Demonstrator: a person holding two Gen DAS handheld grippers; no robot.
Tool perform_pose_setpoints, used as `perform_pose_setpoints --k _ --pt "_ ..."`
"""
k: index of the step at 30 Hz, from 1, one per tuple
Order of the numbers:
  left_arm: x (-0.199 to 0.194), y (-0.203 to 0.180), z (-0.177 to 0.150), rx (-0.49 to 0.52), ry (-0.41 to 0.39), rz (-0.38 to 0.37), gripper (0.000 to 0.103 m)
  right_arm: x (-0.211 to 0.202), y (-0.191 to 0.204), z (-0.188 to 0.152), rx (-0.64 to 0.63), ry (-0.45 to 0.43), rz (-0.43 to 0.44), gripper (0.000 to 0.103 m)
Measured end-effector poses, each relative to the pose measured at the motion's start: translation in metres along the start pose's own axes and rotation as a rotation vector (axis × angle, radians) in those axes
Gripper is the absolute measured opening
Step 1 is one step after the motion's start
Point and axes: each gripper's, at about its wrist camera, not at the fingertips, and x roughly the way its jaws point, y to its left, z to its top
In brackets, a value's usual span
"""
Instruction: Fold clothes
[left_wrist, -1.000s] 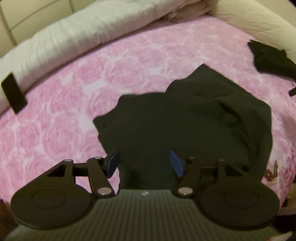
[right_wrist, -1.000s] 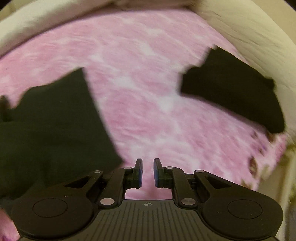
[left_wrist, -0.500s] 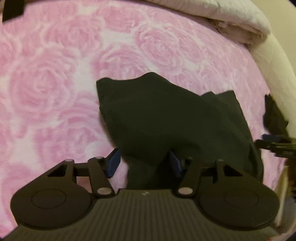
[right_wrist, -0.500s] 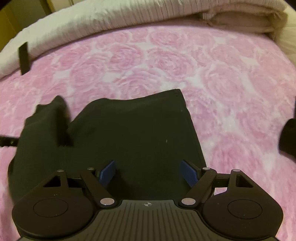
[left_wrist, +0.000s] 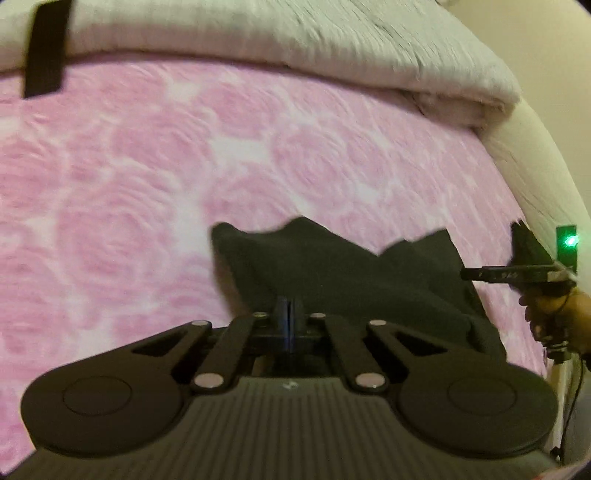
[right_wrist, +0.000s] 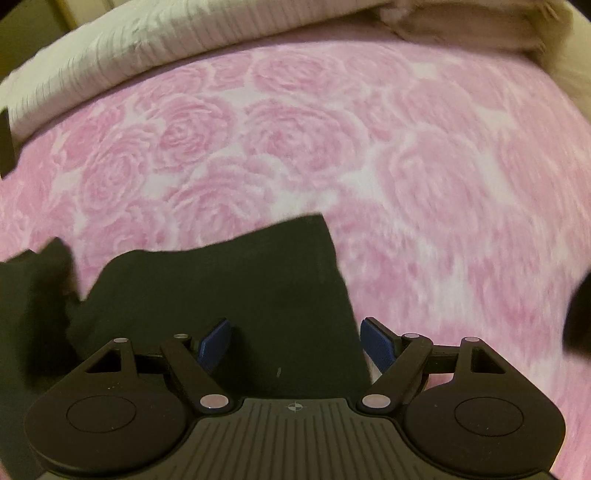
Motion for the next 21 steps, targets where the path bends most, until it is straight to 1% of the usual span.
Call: perform_pose_setpoints --k 2,3,4,6,7,8,9,10,11,12,13,14,15,18,19,20,21 --pt "-0.016 0.007 0.001 -0.005 -0.037 0.057 0.000 0.013 0.005 0.004 -0.041 -0.005 -0.027 0.078" --pt "-0.023 0.014 0.001 -0.031 -0.049 0.075 0.000 0.019 0.007 0.004 -0.055 0.007 -0.032 0.078" --pt "-0.030 0.023 0.001 -0.068 -0.058 0.089 0.000 0.024 0.009 0.004 -0.065 0.024 -0.026 0.078" --pt "-0.037 0.032 -0.002 -0.098 -0.062 0.117 0.000 0.028 0.012 0.000 -0.083 0.044 -0.012 0.078" --pt "-0.035 0.033 -0.002 -0.116 -0.049 0.103 0.000 0.028 0.013 -0.002 -0.091 0.045 -0.011 0.077" --pt "-0.031 0.033 0.000 -0.137 -0.029 0.076 0.000 0.027 0.014 -0.004 -0.098 0.044 -0.016 0.063" --pt "-0.027 0.034 0.002 -0.158 -0.009 0.049 0.002 0.027 0.013 -0.006 -0.101 0.052 -0.022 0.034" --pt "-0.017 0.032 0.004 -0.167 0.014 0.031 0.012 0.026 0.012 -0.007 -0.104 0.055 -0.028 0.019" --pt "-0.005 0.029 0.006 -0.171 0.039 0.015 0.018 0.024 0.011 -0.009 -0.106 0.052 -0.033 0.008" --pt "0.008 0.027 0.008 -0.174 0.064 0.000 0.031 0.022 0.010 -0.010 -0.109 0.049 -0.038 0.004" --pt "0.020 0.024 0.009 -0.178 0.089 -0.015 0.038 0.018 0.008 -0.011 -0.109 0.039 -0.045 0.003" --pt "0.033 0.022 0.011 -0.181 0.114 -0.030 0.039 0.011 0.005 -0.011 -0.105 0.016 -0.053 0.003" --pt "0.046 0.019 0.013 -0.184 0.139 -0.046 0.039 0.003 0.003 -0.010 -0.102 -0.007 -0.061 0.002" --pt "0.074 0.014 0.018 -0.200 0.155 -0.062 0.038 -0.026 -0.010 -0.006 -0.050 -0.086 -0.091 0.001" --pt "0.081 0.015 0.020 -0.219 0.156 -0.064 0.034 -0.036 -0.014 -0.004 -0.036 -0.108 -0.100 0.001" --pt "0.088 0.016 0.022 -0.238 0.158 -0.065 0.029 -0.045 -0.017 -0.003 -0.022 -0.129 -0.109 0.001" --pt "0.089 0.015 0.024 -0.245 0.151 -0.065 0.007 -0.054 -0.021 -0.002 -0.010 -0.148 -0.118 0.001"
